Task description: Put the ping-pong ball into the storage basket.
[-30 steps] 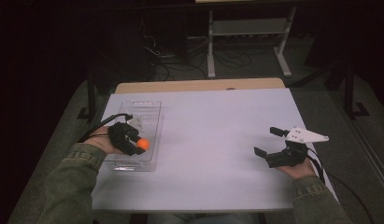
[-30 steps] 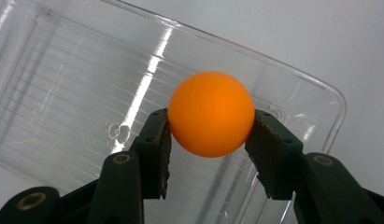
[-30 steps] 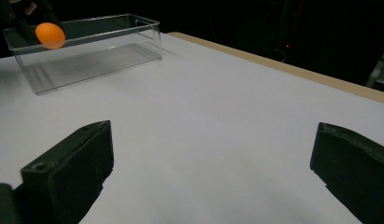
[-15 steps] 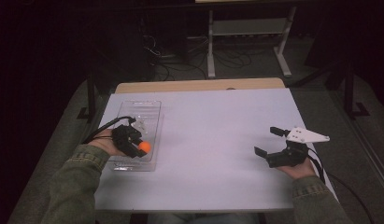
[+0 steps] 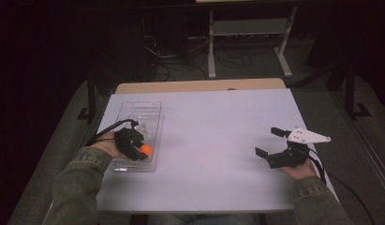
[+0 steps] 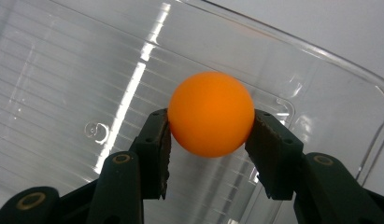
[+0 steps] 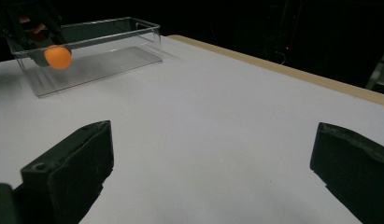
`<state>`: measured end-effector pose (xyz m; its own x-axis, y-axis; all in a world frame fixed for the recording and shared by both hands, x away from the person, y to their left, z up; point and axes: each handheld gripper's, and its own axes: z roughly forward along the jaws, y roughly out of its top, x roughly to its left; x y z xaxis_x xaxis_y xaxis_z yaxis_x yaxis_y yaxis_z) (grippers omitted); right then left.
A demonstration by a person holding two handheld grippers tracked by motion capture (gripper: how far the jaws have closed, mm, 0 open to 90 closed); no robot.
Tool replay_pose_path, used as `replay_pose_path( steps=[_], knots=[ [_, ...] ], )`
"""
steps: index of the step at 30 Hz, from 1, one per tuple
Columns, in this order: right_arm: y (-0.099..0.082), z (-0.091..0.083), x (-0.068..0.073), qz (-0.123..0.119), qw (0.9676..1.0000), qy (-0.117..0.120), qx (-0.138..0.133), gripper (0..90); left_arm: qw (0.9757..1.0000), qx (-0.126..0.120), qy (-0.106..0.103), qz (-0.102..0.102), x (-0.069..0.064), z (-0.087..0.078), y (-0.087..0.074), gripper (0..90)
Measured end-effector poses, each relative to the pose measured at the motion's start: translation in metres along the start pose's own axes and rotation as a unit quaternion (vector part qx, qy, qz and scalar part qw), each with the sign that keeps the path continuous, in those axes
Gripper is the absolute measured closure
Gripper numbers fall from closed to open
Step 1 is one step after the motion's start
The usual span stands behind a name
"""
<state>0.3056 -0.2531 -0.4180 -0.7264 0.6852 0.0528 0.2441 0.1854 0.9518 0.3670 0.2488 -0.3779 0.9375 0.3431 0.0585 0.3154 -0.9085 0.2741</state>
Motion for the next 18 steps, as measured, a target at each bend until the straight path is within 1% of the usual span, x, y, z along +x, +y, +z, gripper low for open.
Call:
replay_pose_path(
  steps=[5,7,9,10,11,16,18],
  knots=[
    [0.0,0.0001,-0.0001,0.0,1.0,0.0,0.0,0.0,0.9999,0.001,-0.009,-0.007,0.0005,0.0022,0.001,50.1],
    [0.0,0.0,-0.0001,0.001,1.0,0.001,-0.001,0.0,0.9999,-0.003,-0.009,-0.01,0.0012,0.0016,0.0015,50.0],
    [0.0001,0.0,-0.0001,0.002,1.0,0.001,0.0,0.0,0.9999,-0.005,-0.008,-0.012,0.0012,0.0008,0.0019,47.5],
    [0.0,0.0001,0.0,0.002,1.0,0.001,0.0,0.0,0.9999,-0.005,-0.004,-0.013,0.0009,0.0003,0.0022,45.0],
    [0.0,0.0,0.0,0.001,1.0,0.001,0.0,0.0,0.9999,-0.007,0.005,-0.009,0.0,-0.0005,0.0022,43.2],
    [0.0001,0.0,0.0001,0.001,1.0,0.001,0.0,0.0,0.9998,-0.009,0.004,-0.016,-0.0001,-0.0025,0.0013,37.5],
    [0.0,0.0001,0.0,0.001,1.0,0.001,0.001,0.0,0.9997,-0.011,0.01,-0.018,0.0007,-0.004,0.0007,34.9]
  ],
)
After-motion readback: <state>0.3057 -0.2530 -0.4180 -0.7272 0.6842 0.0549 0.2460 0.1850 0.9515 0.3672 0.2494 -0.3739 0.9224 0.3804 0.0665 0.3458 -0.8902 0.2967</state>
